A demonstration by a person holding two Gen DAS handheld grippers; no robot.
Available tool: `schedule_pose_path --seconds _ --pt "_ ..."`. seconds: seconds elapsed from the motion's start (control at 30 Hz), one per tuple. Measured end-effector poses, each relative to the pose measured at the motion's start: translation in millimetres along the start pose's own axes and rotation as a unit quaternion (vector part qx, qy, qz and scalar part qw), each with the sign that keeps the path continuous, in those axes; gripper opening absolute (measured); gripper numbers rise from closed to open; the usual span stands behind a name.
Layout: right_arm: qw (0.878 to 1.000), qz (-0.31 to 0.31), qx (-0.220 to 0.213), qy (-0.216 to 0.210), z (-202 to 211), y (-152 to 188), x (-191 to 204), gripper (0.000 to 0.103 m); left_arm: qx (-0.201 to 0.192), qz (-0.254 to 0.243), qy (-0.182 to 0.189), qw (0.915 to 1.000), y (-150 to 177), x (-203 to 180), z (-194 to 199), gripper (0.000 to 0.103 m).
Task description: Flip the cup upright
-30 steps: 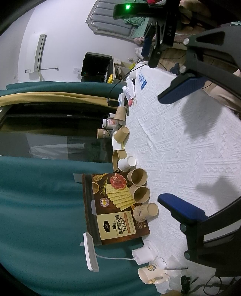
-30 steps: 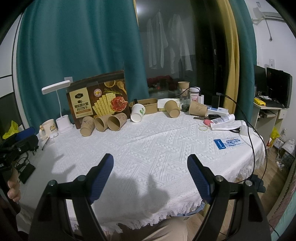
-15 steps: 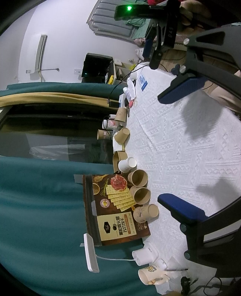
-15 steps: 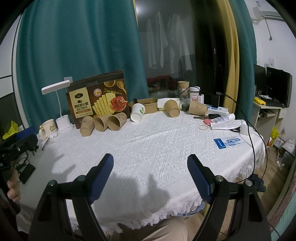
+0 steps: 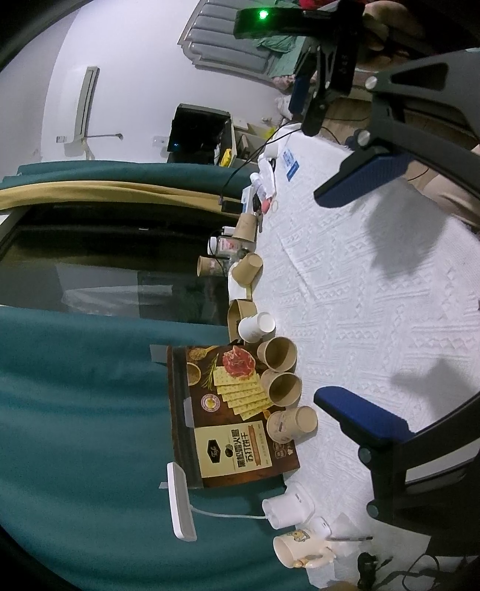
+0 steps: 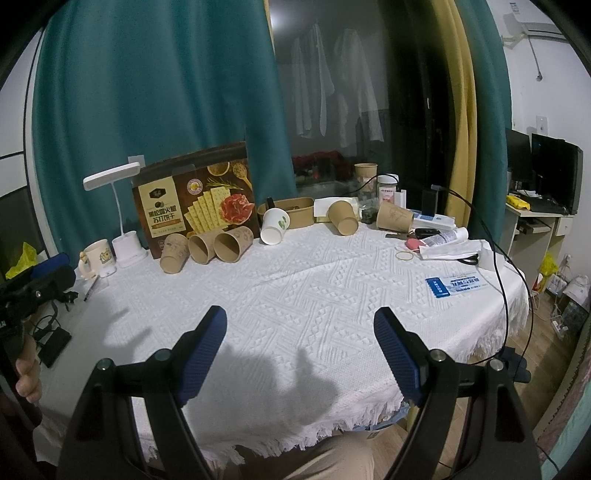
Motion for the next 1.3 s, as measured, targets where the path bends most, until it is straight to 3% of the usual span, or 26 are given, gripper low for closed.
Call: schedule_pose_path --seconds 0.4,0.63,0.77,0.9,1.3 --pt "1.0 -0.004 0.004 0.003 -1 -6 -5 0.08 -0.003 -0.003 -0.004 1.0 2 -1 -2 0.098" --pt "0.999 -0.024 0.031 0.027 -28 -15 -30 0.08 0.022 -0.033 -0.002 0.9992 -6 -10 -37 0.103" --pt "0.998 -0.036 0.038 0.039 -50 -23 -54 0.08 0.062 -0.051 0.011 0.9967 -15 -12 -80 0.103" --pt "0.997 -0.037 0.044 0.055 -77 -38 -80 0.08 0.089 -0.069 -0.002 0.9937 -25 -10 -132 0.103" --pt "0.988 -0.074 0.114 0.073 -207 -75 -201 0.08 0.214 -0.003 0.057 0.9752 -49 -12 -316 0.103"
Point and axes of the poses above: each gripper's, at about its wrist camera, not at the fingertips, and z roughly against the way its jaws point, x to its left, y to its underside, the point moved 6 cm from there along -z, roughly the way its jaws point, and after that the axes turned 5 degrees about x, right-handed, at the moved point
